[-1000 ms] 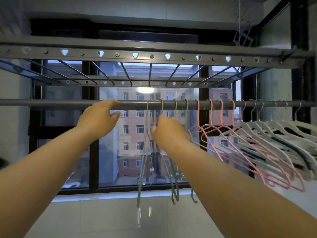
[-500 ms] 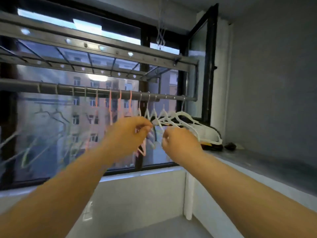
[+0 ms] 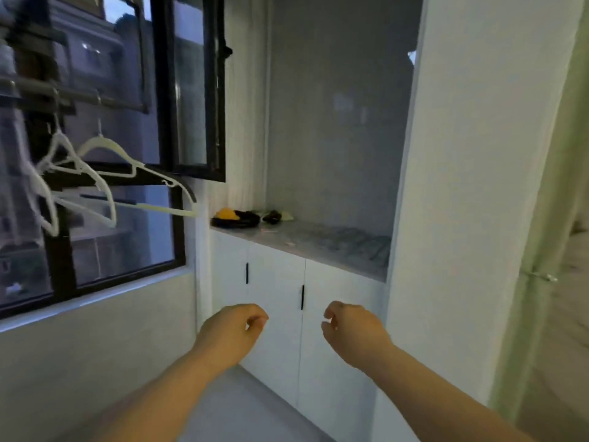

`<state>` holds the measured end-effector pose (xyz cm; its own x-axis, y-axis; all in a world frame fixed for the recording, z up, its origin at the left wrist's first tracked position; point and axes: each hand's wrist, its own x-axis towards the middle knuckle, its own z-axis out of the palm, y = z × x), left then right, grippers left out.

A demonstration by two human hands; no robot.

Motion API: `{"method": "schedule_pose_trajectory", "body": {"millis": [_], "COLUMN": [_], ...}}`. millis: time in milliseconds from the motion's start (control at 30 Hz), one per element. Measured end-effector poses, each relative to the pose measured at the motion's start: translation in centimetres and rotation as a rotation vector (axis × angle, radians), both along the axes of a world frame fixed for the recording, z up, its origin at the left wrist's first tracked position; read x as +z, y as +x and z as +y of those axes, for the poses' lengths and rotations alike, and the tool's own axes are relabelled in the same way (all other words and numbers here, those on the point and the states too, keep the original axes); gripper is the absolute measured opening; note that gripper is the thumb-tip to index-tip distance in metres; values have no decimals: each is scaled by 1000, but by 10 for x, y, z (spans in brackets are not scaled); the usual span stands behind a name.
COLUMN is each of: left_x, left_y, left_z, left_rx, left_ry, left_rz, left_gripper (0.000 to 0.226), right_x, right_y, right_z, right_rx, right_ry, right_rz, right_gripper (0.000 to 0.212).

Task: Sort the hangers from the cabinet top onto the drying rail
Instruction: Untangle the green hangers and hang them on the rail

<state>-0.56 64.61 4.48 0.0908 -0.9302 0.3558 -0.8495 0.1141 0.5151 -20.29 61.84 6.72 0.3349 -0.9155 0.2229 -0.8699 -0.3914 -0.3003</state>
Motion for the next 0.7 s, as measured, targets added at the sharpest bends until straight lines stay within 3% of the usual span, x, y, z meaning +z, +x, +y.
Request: {"method": "schedule_pose_trajectory", "body": {"millis": [200, 500, 700], "left_x": [-48, -62, -94], "left_y": [-6, 20, 18], "left_z": [-138, -364, -457], "left_rx": [-44, -15, -113], "left_ry": [90, 53, 162], "left_rz": [-3, -7, -79], "left_gripper": [22, 36, 45], "right_x": [-49, -81, -113], "right_y": [-28, -1, -1], "right_z": [-111, -326, -439], "right_rx": [-94, -235, -291], "right_ry": [172, 233, 238], "right_rz": [63, 28, 143], "right_gripper": [42, 42, 60]}}
